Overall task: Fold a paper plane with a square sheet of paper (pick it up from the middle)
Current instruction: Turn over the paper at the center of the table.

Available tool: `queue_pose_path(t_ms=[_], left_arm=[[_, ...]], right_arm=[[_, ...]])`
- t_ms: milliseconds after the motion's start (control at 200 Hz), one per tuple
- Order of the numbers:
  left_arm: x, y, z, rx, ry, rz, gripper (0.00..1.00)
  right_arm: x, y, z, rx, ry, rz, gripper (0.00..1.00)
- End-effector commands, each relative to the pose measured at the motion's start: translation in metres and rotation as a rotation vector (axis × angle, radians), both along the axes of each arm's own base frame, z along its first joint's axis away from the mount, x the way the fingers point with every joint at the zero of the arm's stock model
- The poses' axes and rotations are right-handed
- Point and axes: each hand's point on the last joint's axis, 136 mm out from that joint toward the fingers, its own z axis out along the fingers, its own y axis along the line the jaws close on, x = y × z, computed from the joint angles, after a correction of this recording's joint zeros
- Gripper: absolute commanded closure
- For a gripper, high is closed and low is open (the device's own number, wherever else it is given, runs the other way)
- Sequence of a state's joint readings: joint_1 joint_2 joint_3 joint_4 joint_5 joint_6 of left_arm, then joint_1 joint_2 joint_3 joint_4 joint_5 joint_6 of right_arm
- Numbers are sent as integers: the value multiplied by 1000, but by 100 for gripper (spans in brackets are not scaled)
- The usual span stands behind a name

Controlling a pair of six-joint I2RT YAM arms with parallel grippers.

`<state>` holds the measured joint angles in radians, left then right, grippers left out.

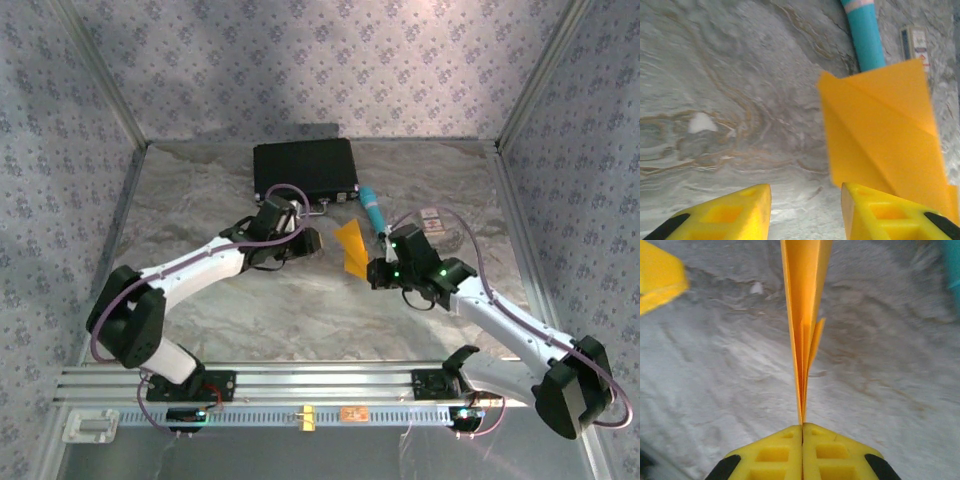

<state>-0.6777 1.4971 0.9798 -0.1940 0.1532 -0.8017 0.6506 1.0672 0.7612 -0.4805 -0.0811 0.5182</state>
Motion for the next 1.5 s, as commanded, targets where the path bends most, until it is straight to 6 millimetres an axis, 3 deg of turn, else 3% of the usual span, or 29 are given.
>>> queue_pose_path(t_ms=[0,135,250,400,495,760,939,1154,1239,1314,1499], left_arm=[[1,30,-4,69,-14,89,58],[2,54,1,81,-37,164,55],[0,74,3,94,-50,225,54],[-1,97,4,104,-65,301,50],[-3,108,4,114,-67,336,49],[-5,124,4,114,-66,385,48],[-7,129,2,110,-60,400,47],[-8,129,-4,103,-40,397,46],[-7,124,-4,92,-35,376,46],[-6,118,-7,79,-24,345,45],[-4,93,-16,15,24,255,50]], right_arm=[[-1,-51,-3,-385,-70,-82,92],[5,-68,14,-583,-180,-167,92],[7,-65,23,-686,-253,-160,92],[5,-39,15,-749,-279,-50,91],[-1,-15,-1,-778,-268,82,89],[-21,25,-38,-910,-207,278,86],[-41,55,-61,-781,-146,414,79],[-50,71,-69,-659,-75,458,72],[-43,66,-61,-574,-67,374,66],[-31,61,-53,-392,-27,294,64],[-15,43,-55,31,132,162,75]])
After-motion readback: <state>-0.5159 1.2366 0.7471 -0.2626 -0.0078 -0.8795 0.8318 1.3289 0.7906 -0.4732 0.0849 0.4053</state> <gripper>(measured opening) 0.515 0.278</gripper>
